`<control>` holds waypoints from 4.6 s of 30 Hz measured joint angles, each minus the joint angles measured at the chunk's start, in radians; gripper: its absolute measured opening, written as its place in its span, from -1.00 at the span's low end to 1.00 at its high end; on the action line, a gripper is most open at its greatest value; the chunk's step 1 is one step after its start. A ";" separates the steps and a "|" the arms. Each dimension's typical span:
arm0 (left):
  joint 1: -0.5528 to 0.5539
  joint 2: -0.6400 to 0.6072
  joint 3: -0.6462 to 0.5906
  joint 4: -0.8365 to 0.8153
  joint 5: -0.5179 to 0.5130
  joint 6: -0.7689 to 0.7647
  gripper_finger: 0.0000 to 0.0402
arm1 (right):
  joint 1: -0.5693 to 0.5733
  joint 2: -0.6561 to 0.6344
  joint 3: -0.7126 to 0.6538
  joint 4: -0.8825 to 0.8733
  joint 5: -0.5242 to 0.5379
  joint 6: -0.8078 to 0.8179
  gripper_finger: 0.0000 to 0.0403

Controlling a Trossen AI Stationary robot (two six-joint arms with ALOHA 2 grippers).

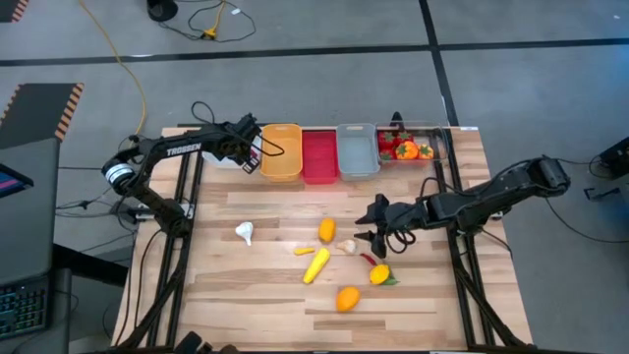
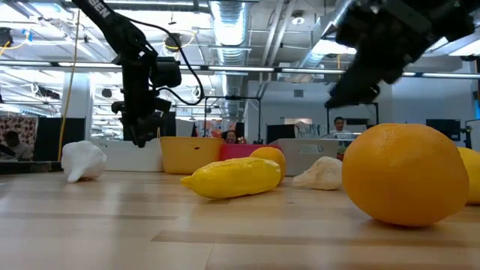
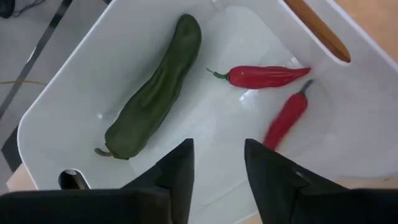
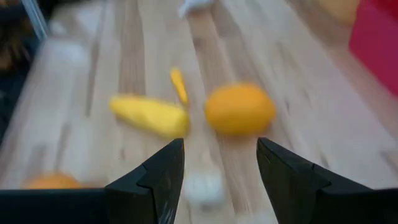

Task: Sort produce into baskets
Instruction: Put the green chili pepper into the white bin

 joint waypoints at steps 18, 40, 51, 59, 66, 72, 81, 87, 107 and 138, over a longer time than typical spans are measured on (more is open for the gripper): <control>0.000 0.000 0.000 0.000 0.014 0.024 -0.11 | 0.049 0.000 -0.048 -0.369 0.010 -0.005 0.13; 0.000 0.000 0.000 -0.001 0.014 0.021 -0.11 | 0.048 0.000 -0.139 -0.269 0.049 -0.061 -0.22; 0.000 0.000 0.000 -0.001 0.014 0.021 -0.11 | 0.050 0.000 -0.139 -0.269 0.031 -0.138 -0.23; 0.000 0.000 0.000 -0.001 0.014 0.021 -0.11 | 0.049 0.000 -0.139 -0.235 0.031 -0.243 -0.26; 0.000 0.000 0.000 -0.001 0.014 0.021 -0.11 | 0.049 0.007 -0.138 -0.226 0.024 -0.313 -0.27; 0.000 0.000 0.000 -0.002 0.014 0.021 -0.11 | 0.050 0.092 -0.138 -0.204 -0.002 -0.319 -0.27; 0.000 0.000 0.001 -0.002 0.044 0.021 -0.11 | 0.049 0.204 -0.128 -0.140 0.006 -0.284 -0.29; -0.001 0.000 0.001 0.000 0.090 0.025 -0.11 | 0.049 0.205 -0.105 -0.154 -0.005 -0.282 -0.53; -0.125 -0.002 0.307 -0.010 0.301 0.136 -0.11 | 0.040 0.209 0.105 -0.309 0.009 -0.323 -0.62; -0.704 0.004 0.323 0.277 0.404 0.377 -0.11 | -0.085 0.216 0.253 0.176 0.234 -0.369 -0.62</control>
